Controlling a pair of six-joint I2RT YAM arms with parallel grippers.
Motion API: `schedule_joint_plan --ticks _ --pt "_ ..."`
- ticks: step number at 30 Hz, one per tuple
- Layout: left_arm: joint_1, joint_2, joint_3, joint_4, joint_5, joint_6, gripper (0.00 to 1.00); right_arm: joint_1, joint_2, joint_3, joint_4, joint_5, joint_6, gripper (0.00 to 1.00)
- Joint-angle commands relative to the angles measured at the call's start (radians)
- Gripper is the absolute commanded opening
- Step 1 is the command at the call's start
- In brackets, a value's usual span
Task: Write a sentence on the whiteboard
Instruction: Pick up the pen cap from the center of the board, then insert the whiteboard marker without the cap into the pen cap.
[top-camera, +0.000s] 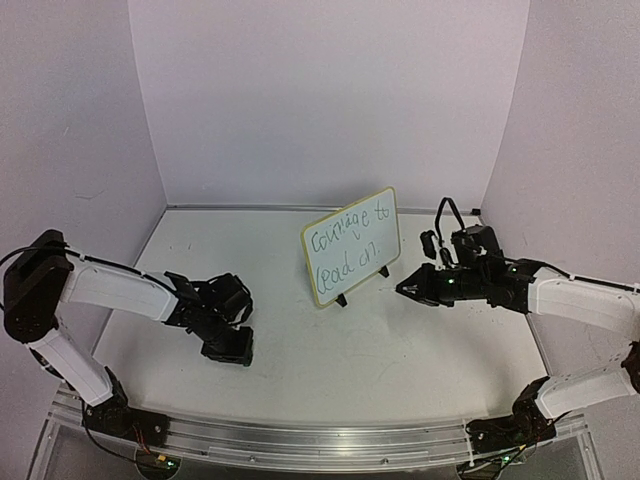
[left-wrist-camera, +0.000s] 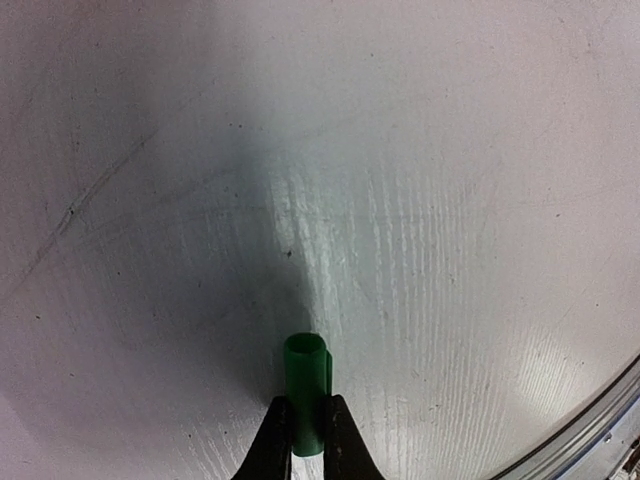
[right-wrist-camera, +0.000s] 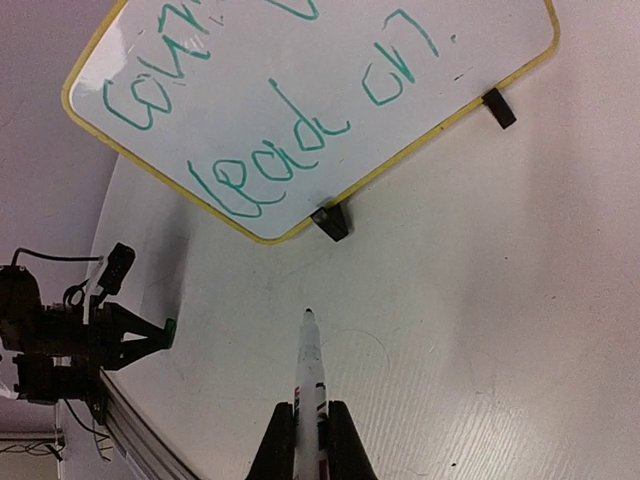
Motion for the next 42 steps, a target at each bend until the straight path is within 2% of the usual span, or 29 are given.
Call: schedule_joint_plan --ticks 1,4,9,14,21,25,42 --pt "-0.023 -0.114 0.025 0.008 -0.083 0.091 0.00 0.005 0.013 0.069 -0.006 -0.172 -0.070 0.00" --pt "-0.024 -0.178 0.028 0.044 -0.087 0.178 0.00 -0.011 0.033 0.110 -0.037 -0.315 -0.115 0.00" --pt "-0.084 -0.235 0.042 0.143 0.036 0.369 0.00 -0.031 0.096 0.175 -0.071 -0.583 -0.148 0.00" --pt "-0.163 -0.238 0.113 0.161 0.057 0.427 0.00 -0.031 0.141 0.237 -0.136 -0.817 -0.154 0.00" --pt "-0.282 -0.147 0.237 0.199 0.098 0.476 0.00 -0.015 0.184 0.298 -0.301 -0.909 -0.243 0.00" --pt "-0.321 -0.109 0.256 0.248 0.121 0.476 0.00 0.006 0.213 0.315 -0.371 -0.920 -0.293 0.00" --pt "-0.372 -0.088 0.255 0.302 0.130 0.449 0.00 0.023 0.270 0.352 -0.532 -0.917 -0.425 0.00"
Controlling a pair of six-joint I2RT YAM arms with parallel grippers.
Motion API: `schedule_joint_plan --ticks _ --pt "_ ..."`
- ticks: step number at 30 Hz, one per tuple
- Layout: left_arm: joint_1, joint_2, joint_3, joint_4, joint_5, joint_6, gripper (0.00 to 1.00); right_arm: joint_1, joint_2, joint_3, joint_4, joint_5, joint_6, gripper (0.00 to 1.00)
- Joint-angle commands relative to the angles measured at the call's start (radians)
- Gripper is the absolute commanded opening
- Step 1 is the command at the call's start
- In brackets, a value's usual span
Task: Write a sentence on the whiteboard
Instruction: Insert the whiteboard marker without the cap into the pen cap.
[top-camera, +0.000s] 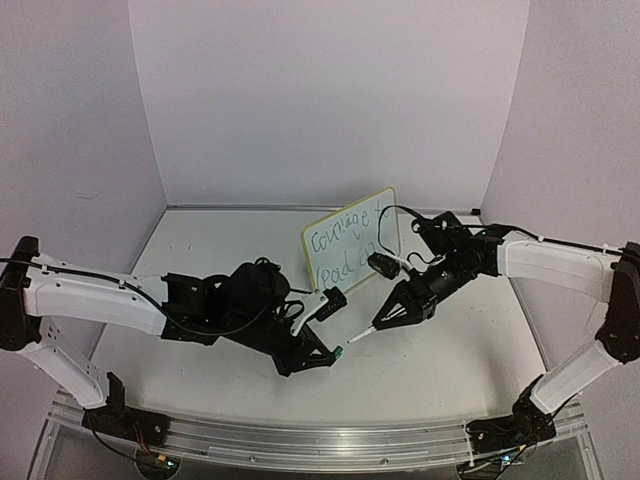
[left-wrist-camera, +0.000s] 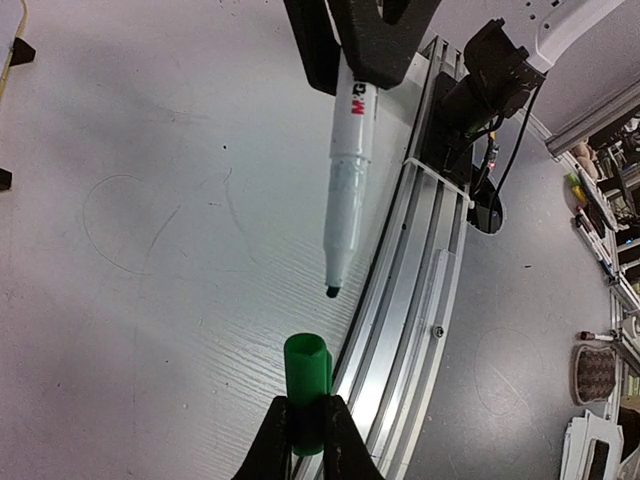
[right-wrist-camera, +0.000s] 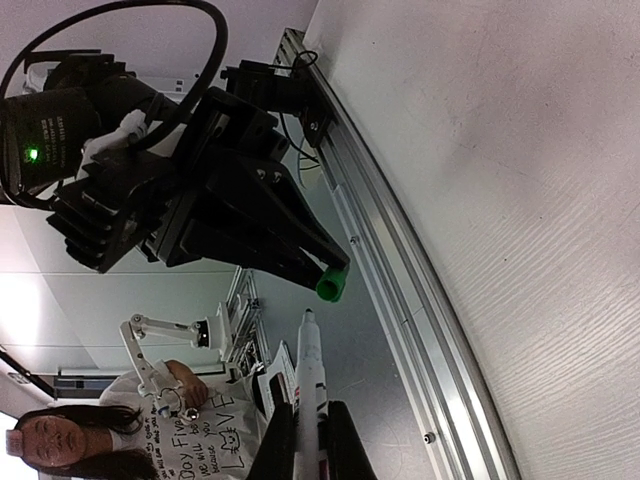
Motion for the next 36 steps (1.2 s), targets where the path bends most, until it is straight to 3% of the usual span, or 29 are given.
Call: schedule_joint_plan --ticks 1,36 --pt "-0.011 0.004 0.036 0.045 0.009 0.002 0.00 0.007 0.013 0.052 -0.039 -0.010 -0.052 0.00" --pt "-0.030 0.033 0.060 0.036 0.006 -0.004 0.00 0.026 0.092 0.089 -0.130 -0.017 -0.146 0.00"
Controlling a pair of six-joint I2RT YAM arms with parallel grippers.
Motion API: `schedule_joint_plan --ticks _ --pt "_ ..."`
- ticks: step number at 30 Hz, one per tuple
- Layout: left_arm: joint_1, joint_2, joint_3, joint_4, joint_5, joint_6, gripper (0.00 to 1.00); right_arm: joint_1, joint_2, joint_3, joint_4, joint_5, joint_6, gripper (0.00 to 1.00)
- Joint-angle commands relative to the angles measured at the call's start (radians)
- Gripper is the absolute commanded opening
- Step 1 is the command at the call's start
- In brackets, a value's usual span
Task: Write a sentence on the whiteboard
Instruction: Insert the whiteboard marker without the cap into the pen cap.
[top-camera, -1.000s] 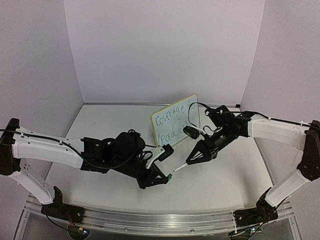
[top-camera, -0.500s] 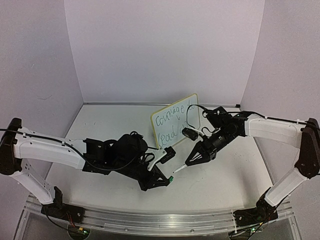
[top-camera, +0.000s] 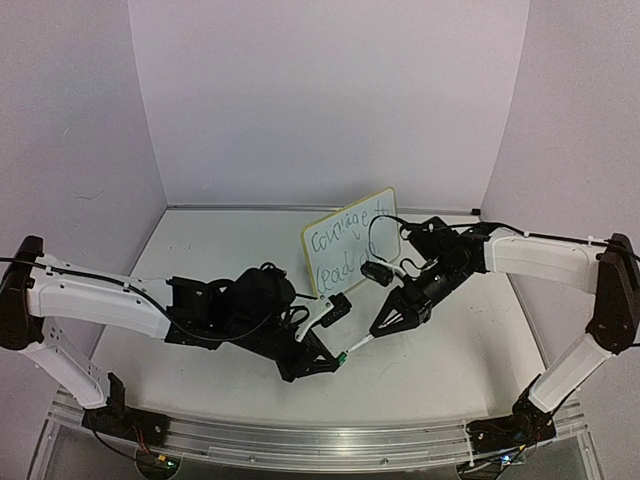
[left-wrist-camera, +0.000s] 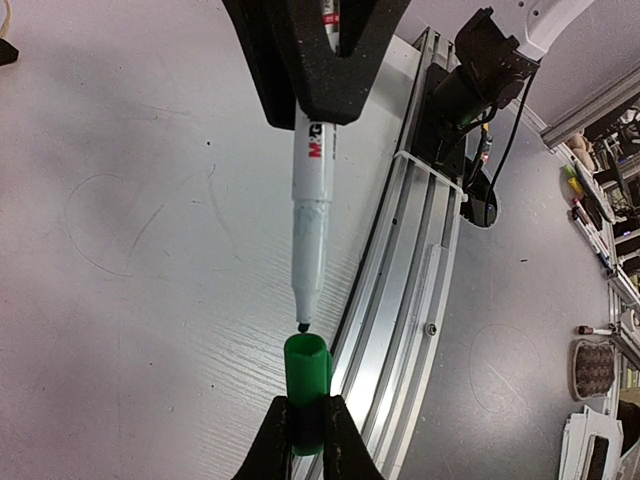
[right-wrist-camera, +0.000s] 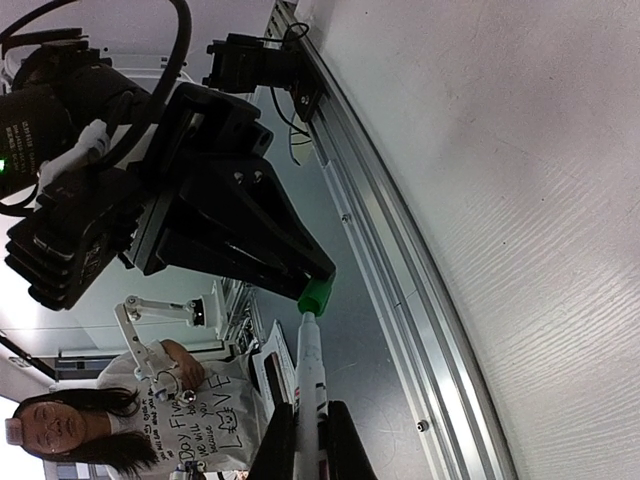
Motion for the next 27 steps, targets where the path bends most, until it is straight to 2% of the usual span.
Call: schedule_joint_plan --ticks 1,27 --pt "-0.004 0.012 0.052 0.028 0.008 0.001 0.00 0.010 0.019 0.044 -0.022 -0.019 -0.038 0.00" --pt "-0.006 0.033 0.083 0.020 0.027 0.011 0.00 0.042 0.076 0.087 -0.072 0.002 -0.081 0.00"
